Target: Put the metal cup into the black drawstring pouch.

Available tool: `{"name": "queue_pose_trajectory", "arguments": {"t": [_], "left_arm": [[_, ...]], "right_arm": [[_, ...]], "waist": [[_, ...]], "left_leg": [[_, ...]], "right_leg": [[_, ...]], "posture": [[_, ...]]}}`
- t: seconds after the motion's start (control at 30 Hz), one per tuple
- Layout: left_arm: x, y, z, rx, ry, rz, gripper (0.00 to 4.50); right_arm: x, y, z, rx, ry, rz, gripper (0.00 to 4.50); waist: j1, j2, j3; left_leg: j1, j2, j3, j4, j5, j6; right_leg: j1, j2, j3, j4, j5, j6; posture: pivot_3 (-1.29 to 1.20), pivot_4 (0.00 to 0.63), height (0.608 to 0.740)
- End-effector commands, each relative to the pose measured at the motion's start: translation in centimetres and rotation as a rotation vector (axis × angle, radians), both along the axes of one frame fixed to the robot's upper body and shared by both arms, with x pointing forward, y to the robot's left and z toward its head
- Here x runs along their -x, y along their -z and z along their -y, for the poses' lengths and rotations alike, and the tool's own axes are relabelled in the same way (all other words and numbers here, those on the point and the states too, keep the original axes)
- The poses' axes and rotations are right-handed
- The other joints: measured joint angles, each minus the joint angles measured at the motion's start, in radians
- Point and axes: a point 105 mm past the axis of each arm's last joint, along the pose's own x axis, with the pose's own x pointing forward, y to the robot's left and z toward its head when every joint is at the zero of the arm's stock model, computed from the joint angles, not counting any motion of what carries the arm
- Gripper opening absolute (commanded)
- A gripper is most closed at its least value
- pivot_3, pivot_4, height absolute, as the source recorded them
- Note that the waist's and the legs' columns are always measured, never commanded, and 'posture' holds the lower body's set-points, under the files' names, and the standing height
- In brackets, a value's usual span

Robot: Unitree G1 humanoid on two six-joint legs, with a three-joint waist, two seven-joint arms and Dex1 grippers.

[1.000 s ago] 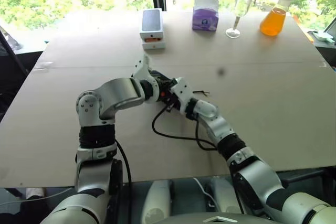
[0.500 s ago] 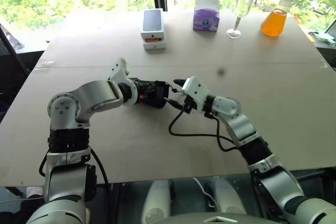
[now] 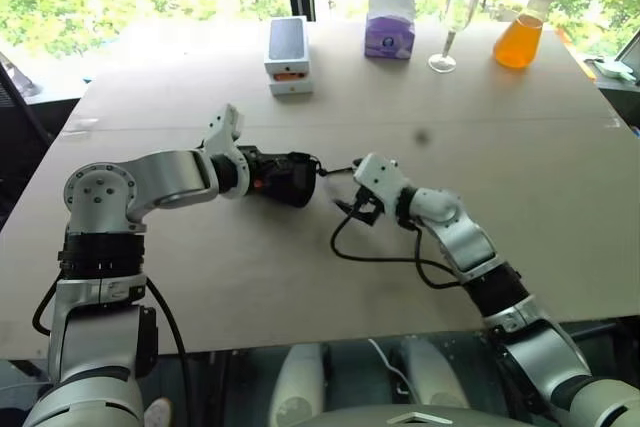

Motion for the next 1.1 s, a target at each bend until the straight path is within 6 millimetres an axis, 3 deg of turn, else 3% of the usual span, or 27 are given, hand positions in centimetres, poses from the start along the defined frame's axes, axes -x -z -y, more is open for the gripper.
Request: {"name": "queue_pose_trajectory", "arguments": {"t": [0.03, 0.17, 0.23, 0.27, 0.37, 0.4, 0.5, 0.53, 0.7, 0.8, 0.83, 0.97, 1.07, 1.1], "left_arm": [[0.7, -1.9, 0.4, -0.023, 0.076, 0.082, 0.0], [1.8, -2.2, 0.0, -0.054, 0.117, 0.105, 0.0], [2.0, -2.5, -0.1, -0.056, 0.117, 0.125, 0.0], [2.2, -2.7, -0.1, -0.046, 0.121, 0.135, 0.0], [2.8, -3.1, -0.4, -0.032, 0.132, 0.149, 0.0], [2.9, -3.2, -0.6, -0.031, 0.133, 0.15, 0.0], [3.1, -2.6, -1.7, -0.065, 0.11, 0.138, 0.0], [3.1, -2.5, -1.9, -0.065, 0.11, 0.139, 0.0], [3.1, -2.1, -1.8, -0.053, 0.115, 0.179, 0.0], [2.9, -4.4, 0.1, 0.144, 0.147, 0.409, 0.0], [3.1, -4.8, 0.6, 0.131, 0.168, 0.493, 0.0], [4.2, -5.3, 2.2, 0.219, 0.294, 0.574, 0.0], [4.9, -5.2, 3.4, 0.145, 0.409, 0.645, 0.69], [5.0, -5.0, 3.8, 0.096, 0.45, 0.669, 1.15]], "right_arm": [[-1.9, -0.7, -2.0, 0.016, 0.036, 0.086, 4.47], [-3.5, -0.4, -3.3, 0.017, 0.096, 0.138, 4.47], [-3.6, -0.2, -3.6, -0.008, 0.099, 0.134, 3.95], [-3.7, -0.1, -3.5, -0.011, 0.102, 0.137, 3.63], [-4.0, -0.3, -3.4, -0.044, 0.115, 0.151, 1.97], [-4.1, -0.6, -3.2, -0.056, 0.124, 0.159, 1.75], [-4.8, -1.5, -2.2, -0.088, 0.169, 0.189, 0.29], [-5.0, -1.7, -1.7, -0.088, 0.182, 0.207, 0.07], [-5.8, -3.7, 1.4, -0.076, 0.253, 0.326, 0.07], [-5.9, -5.3, 3.1, -0.059, 0.276, 0.401, 0.07], [-5.8, -5.9, 3.7, -0.047, 0.28, 0.432, 0.07], [-4.7, -8.4, 4.9, 0.037, 0.241, 0.556, 0.07], [-3.6, -9.2, 5.0, 0.117, 0.19, 0.621, 0.0], [-3.0, -9.6, 5.0, 0.157, 0.166, 0.659, 0.0]], "waist": [[-0.004, 0.0, 0.0], [-0.004, -0.002, 0.001], [-0.005, -0.002, 0.001], [-0.004, -0.002, 0.001], [-0.002, -0.002, 0.001], [-0.001, -0.002, 0.001], [0.0, -0.002, 0.001], [0.001, -0.002, 0.002], [-0.001, -0.001, 0.002], [0.002, -0.001, 0.002], [0.002, -0.001, 0.002], [0.002, -0.001, 0.002], [0.0, -0.001, 0.002], [0.001, -0.001, 0.002]], "left_leg": [[0.0, 0.0, 0.001, 0.0, 0.0, 0.0], [0.0, 0.0, 0.001, 0.0, 0.0, 0.0], [0.0, 0.0, 0.0, -0.001, 0.0, 0.0], [0.0, 0.0, 0.0, -0.001, 0.0, 0.0], [0.0, 0.0, 0.0, -0.001, 0.0, 0.0], [0.0, 0.0, 0.0, -0.001, 0.0, 0.0], [0.0, 0.001, -0.001, -0.001, 0.0, 0.0], [0.0, 0.001, -0.001, -0.001, 0.0, 0.0], [-0.001, 0.0, 0.0, -0.002, 0.0, 0.0], [-0.001, 0.0, 0.0, -0.005, 0.0, 0.0], [-0.001, 0.0, 0.0, -0.005, 0.0, 0.0], [-0.001, -0.001, 0.002, -0.007, 0.0, 0.0], [-0.001, -0.001, 0.002, -0.009, 0.0, 0.0], [0.0, -0.001, 0.003, -0.01, 0.0, 0.0]], "right_leg": [[0.0, 0.0, 0.001, 0.0, 0.0, 0.0], [0.0, -0.001, 0.0, 0.0, 0.0, 0.0], [0.0, -0.001, 0.0, 0.0, 0.0, 0.0], [0.0, -0.001, 0.0, -0.001, 0.0, 0.0], [0.0, -0.003, 0.0, -0.001, 0.0, 0.0], [0.0, -0.003, 0.0, -0.001, 0.0, 0.0], [0.0, -0.004, -0.001, 0.0, 0.0, 0.0], [0.0, -0.004, -0.001, 0.0, 0.0, 0.0], [0.0, -0.004, -0.001, -0.001, 0.0, 0.0], [-0.001, -0.004, -0.001, -0.002, 0.0, 0.0], [-0.001, -0.004, -0.001, -0.002, 0.0, 0.0], [-0.001, -0.003, -0.001, -0.005, 0.0, 0.0], [-0.002, -0.002, 0.0, -0.006, 0.0, 0.0], [-0.002, -0.002, 0.0, -0.006, 0.0, 0.0]], "posture": [[0.0, 0.15, 0.74], [0.0, 0.15, 0.74], [0.0, 0.15, 0.74], [0.0, 0.15, 0.74], [0.0, 0.15, 0.74], [0.0, 0.15, 0.74], [0.0, 0.15, 0.74], [0.0, 0.15, 0.74], [0.0, 0.15, 0.74], [0.0, 0.15, 0.74], [0.0, 0.15, 0.74], [0.0, 0.15, 0.74], [0.0, 0.15, 0.74], [0.0, 0.15, 0.74]]}}
